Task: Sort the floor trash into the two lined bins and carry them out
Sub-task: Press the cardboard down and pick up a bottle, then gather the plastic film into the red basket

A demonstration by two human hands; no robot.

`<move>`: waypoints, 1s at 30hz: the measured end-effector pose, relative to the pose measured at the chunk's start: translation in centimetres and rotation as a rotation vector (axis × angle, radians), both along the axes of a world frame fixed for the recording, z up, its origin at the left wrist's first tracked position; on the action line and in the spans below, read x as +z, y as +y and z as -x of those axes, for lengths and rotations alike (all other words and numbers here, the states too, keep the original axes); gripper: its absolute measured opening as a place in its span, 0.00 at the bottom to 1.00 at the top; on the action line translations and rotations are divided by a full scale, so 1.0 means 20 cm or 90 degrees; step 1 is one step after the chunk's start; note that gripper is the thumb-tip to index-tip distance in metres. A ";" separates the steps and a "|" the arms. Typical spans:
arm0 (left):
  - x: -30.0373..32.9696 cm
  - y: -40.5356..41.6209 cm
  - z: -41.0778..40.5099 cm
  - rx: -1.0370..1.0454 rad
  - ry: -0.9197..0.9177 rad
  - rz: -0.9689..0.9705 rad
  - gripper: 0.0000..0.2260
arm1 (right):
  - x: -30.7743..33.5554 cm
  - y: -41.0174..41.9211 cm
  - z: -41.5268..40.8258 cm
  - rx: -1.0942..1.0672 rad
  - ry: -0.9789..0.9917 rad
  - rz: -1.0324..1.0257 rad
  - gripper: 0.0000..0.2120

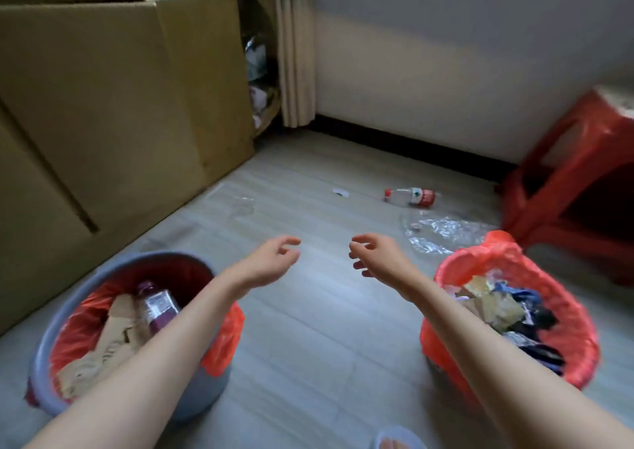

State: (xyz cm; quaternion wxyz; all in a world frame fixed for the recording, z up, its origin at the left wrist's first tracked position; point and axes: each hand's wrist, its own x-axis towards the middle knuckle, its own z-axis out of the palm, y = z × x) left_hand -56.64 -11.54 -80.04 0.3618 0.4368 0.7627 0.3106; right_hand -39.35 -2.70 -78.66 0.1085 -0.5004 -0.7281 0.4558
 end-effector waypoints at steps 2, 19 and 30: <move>0.06 0.06 -0.14 -0.159 0.074 0.102 0.18 | 0.03 0.07 -0.19 -0.041 -0.032 -0.046 0.17; -0.26 0.49 -0.11 -0.269 0.260 0.205 0.21 | -0.18 0.59 -0.20 0.008 -0.276 -0.086 0.24; -1.21 1.20 0.06 -0.254 0.315 0.284 0.25 | -1.19 1.39 -0.04 0.000 -0.451 0.012 0.29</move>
